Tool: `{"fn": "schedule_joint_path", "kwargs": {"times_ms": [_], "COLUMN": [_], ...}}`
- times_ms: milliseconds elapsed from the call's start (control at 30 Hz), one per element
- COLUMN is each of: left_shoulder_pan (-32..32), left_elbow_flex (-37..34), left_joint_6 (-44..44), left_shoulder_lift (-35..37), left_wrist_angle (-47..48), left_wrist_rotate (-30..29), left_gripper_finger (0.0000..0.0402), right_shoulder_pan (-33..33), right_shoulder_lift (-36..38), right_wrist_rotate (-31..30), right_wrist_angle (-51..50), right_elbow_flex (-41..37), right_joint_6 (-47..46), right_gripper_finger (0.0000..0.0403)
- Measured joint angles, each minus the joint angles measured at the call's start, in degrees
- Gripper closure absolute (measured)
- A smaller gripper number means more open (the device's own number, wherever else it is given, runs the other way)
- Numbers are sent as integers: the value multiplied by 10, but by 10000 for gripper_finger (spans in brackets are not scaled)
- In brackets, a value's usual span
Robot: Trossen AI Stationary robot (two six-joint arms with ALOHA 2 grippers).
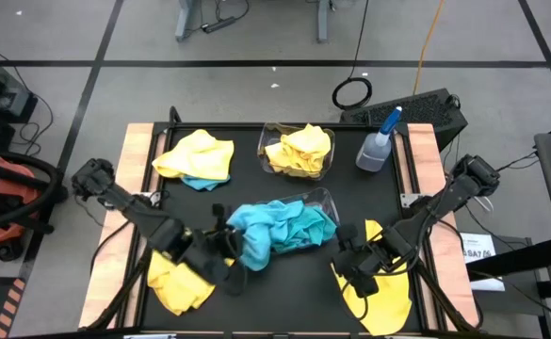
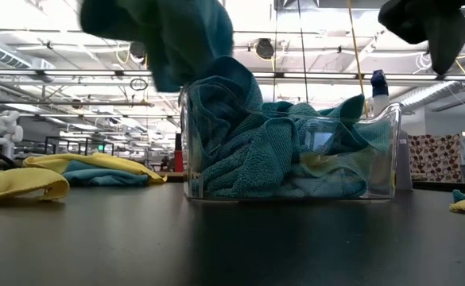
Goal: Sort microfiber towel by color & place in baskets
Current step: Put the blue microfiber cloth into the bottom transparent bin
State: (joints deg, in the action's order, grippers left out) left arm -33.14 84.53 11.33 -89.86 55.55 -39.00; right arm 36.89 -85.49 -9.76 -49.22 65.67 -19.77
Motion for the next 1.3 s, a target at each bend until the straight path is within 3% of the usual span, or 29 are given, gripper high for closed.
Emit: {"fn": "schedule_joint_path", "kwargs": {"times_ms": [300,700,1100,1300], "left_shoulder_pan": [111,212,266,268], "left_elbow_flex": [-7,-7,-7,-7], "left_joint_6": [-128,-267,-299,-299], "left_shoulder_lift": [-13,-106,-203,-243], "left_wrist_angle": [-62,-224,-346,-379], "left_wrist_rotate": [76,192,269,280], "left_gripper_finger": [395,386,381,380], "right_shoulder_pan": [40,91,113,111], "right_shoulder_lift": [0,0,0,0], "right_wrist_rotate": [-52,-133,-272,-360], "right_wrist_angle": [-15,-26,-46,-47], "right_elbow_flex": [0,0,0,-21], "right_joint_6": [-43,-85,-114,-132], "right_gripper_finger": [195,195,195,195]}}
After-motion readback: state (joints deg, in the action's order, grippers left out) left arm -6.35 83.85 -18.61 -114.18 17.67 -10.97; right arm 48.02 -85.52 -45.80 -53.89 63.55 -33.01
